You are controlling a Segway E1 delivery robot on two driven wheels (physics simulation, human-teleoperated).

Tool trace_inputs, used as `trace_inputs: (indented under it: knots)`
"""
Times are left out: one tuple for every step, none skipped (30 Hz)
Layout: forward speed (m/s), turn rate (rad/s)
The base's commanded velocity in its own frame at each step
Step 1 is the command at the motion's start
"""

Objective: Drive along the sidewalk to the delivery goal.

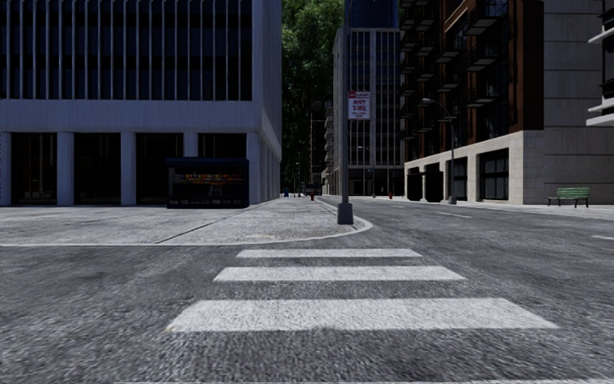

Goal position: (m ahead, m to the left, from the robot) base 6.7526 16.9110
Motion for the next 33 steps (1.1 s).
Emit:
trace_inputs:
  knots:
    - [2.00,0.00]
    - [2.00,0.00]
    - [2.00,0.00]
    - [2.00,0.00]
    - [2.00,0.00]
    - [2.00,0.00]
    - [2.00,0.00]
    - [2.00,0.00]
    - [2.00,0.00]
    - [2.00,0.00]
    - [2.00,0.00]
    - [2.00,0.00]
    - [2.00,0.00]
    - [2.00,0.00]
    - [2.00,0.00]
    - [2.00,0.00]
    - [2.00,0.00]
    - [2.00,0.00]
    - [2.00,0.00]
    - [2.00,0.00]
    - [2.00,0.00]
    - [2.00,0.00]
    - [2.00,0.00]
    - [2.00,0.00]
    - [2.00,0.00]
    - [2.00,0.00]
    - [2.00,0.00]
    - [2.00,0.00]
    - [2.00,0.00]
    - [2.00,0.00]
    - [2.00,0.00]
    - [2.00,0.00]
    - [2.00,0.00]
